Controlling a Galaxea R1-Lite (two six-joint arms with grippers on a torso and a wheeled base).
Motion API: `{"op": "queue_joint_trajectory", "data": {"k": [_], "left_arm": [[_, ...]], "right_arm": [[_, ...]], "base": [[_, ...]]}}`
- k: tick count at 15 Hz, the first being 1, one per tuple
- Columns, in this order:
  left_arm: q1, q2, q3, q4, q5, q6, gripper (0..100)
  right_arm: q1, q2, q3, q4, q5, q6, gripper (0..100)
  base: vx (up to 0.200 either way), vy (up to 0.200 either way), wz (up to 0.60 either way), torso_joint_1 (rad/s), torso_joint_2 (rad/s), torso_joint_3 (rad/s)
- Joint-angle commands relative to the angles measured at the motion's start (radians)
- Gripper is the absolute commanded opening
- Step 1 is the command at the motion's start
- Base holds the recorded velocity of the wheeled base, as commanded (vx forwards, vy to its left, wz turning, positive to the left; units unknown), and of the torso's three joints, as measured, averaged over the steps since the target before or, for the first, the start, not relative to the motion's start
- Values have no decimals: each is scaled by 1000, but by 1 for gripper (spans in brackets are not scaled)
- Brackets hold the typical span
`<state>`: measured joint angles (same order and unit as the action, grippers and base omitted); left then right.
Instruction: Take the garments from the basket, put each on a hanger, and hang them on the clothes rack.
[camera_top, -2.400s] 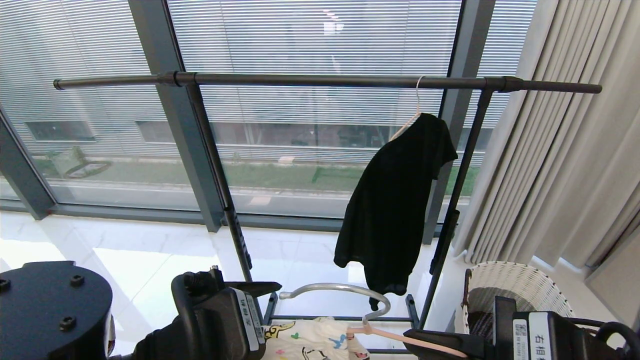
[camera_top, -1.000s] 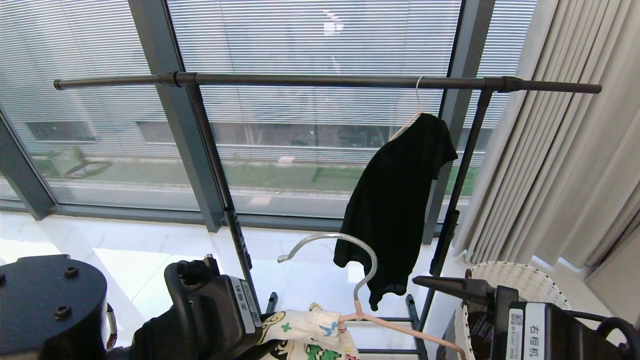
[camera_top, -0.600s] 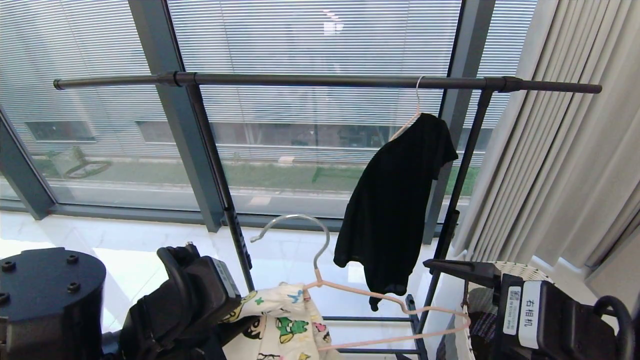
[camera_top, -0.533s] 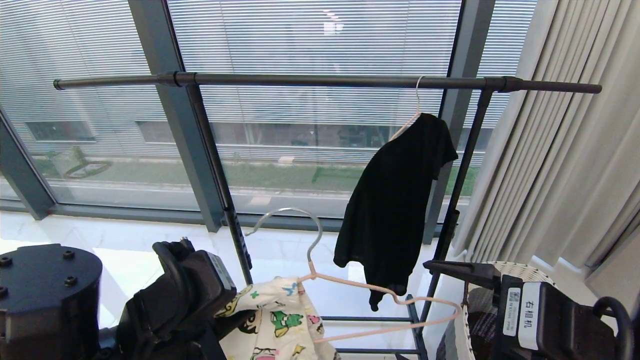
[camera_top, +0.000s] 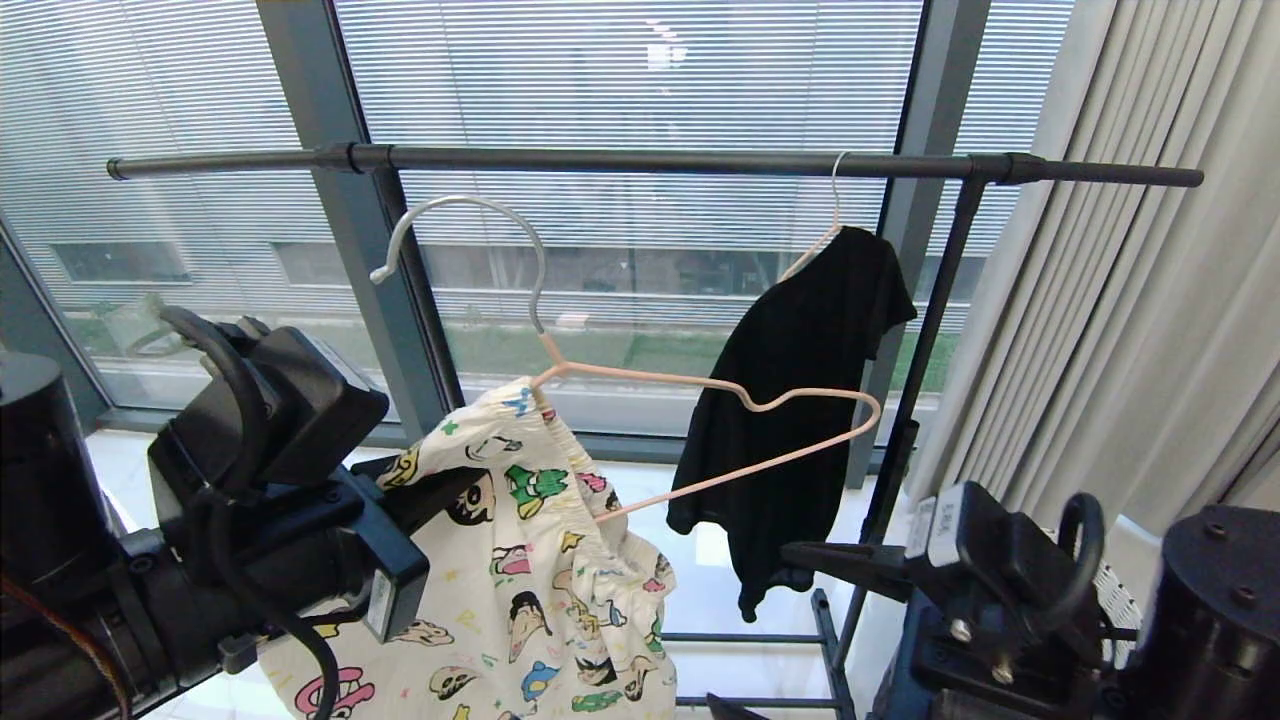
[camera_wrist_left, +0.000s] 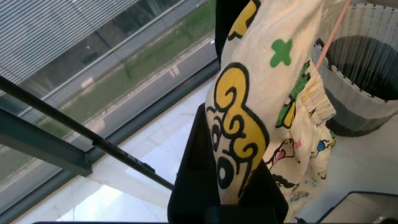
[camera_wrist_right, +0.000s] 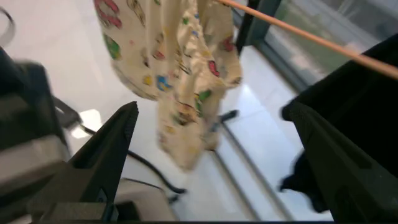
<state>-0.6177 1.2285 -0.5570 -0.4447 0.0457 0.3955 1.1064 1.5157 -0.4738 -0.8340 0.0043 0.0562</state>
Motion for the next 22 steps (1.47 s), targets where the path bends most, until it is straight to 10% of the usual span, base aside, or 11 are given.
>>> {"op": "queue_joint_trajectory", "data": {"k": [1,4,22], "left_arm": [[1,-12,-9,0,0,0,0],[-5,-12,-15,-2,-1,3,0],[-42,3,-30,0,-3,2,0]], "right_arm": [[36,133,-98,-8,-69,123,100],[33,258,-220,-27,-224,252,100],[-66,285,-227,-28,-225,202,100]], "base": [[0,0,0,0,0,0],[0,0,0,0,0,0],[0,0,0,0,0,0]]}}
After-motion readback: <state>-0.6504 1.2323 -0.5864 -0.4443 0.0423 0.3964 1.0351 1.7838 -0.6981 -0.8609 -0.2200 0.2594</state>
